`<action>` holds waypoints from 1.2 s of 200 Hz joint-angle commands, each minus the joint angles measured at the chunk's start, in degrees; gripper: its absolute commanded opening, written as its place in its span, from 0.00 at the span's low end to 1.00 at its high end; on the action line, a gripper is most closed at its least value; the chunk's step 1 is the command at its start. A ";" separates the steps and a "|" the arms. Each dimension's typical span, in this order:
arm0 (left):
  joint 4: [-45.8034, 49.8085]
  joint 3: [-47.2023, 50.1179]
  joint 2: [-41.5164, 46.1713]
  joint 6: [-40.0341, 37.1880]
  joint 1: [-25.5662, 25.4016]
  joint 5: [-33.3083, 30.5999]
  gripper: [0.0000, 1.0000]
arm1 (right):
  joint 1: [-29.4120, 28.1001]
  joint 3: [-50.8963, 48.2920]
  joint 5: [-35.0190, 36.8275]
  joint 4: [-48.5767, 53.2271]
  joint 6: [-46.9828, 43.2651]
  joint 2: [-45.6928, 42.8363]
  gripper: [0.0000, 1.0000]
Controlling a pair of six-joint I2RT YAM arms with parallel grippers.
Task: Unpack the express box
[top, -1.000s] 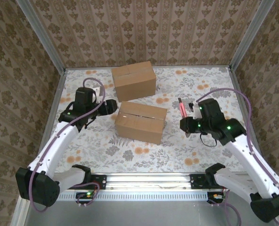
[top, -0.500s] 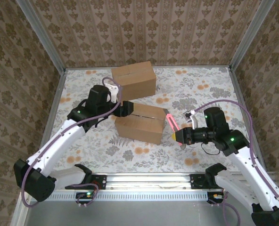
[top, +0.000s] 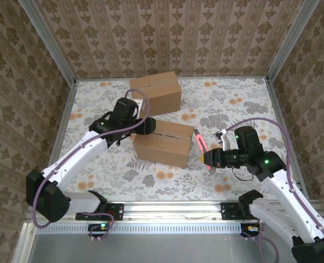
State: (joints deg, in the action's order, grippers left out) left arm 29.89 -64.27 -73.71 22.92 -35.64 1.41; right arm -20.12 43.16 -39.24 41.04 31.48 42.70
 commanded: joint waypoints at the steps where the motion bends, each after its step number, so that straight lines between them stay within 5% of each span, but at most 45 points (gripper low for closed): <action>1: -0.74 -1.10 -0.98 2.00 1.08 -1.89 0.77 | 0.20 -1.51 2.06 1.85 1.66 -1.80 0.00; 107: -16.84 7.99 -2.94 2.31 2.95 0.94 0.78 | 0.23 -4.30 1.98 1.04 1.92 -3.31 0.00; 240: -23.19 24.34 1.18 3.96 -0.46 -5.57 0.77 | 0.15 -6.16 0.65 -2.74 7.51 -3.13 0.00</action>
State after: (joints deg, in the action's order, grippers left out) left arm 0.30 -43.53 -71.33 27.46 -34.92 -1.87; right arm -20.12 37.39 -37.32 41.15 37.01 39.07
